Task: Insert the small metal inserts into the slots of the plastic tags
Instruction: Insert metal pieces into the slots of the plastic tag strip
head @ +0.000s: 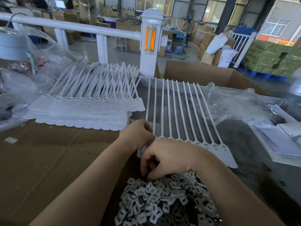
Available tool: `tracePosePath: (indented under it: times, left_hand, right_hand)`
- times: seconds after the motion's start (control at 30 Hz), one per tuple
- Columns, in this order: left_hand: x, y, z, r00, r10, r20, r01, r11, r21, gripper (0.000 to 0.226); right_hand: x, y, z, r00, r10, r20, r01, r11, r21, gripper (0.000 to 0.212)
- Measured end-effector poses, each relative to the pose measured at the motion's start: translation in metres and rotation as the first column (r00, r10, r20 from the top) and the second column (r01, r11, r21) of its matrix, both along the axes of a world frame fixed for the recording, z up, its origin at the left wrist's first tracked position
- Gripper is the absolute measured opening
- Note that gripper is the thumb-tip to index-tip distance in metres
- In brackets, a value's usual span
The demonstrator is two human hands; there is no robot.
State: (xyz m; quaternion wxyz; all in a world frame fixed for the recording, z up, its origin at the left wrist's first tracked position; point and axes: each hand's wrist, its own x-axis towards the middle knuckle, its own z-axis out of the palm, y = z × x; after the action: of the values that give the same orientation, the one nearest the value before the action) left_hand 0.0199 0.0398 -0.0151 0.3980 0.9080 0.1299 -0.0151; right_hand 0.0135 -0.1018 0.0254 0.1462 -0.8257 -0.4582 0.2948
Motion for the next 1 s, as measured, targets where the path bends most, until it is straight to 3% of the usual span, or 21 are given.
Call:
tracePosePath:
  times: [0.37, 0.73, 1.0]
  left_hand:
    - [-0.003, 0.005, -0.001, 0.998, -0.048, 0.049, 0.049, 0.999, -0.019, 0.010]
    - [-0.002, 0.007, -0.004, 0.996, -0.050, 0.069, 0.050, 0.999, 0.002, 0.008]
    - [-0.001, 0.008, -0.007, 0.996, -0.042, 0.076, 0.044, 0.999, -0.025, 0.005]
  right_hand:
    - [0.007, -0.011, 0.006, 0.990, -0.056, -0.132, 0.074, 0.988, 0.135, 0.006]
    - [0.014, -0.016, 0.004, 0.979, -0.066, -0.191, 0.086, 0.991, 0.098, 0.014]
    - [0.014, -0.017, 0.003, 0.986, -0.071, -0.153, 0.086, 0.991, 0.099, 0.010]
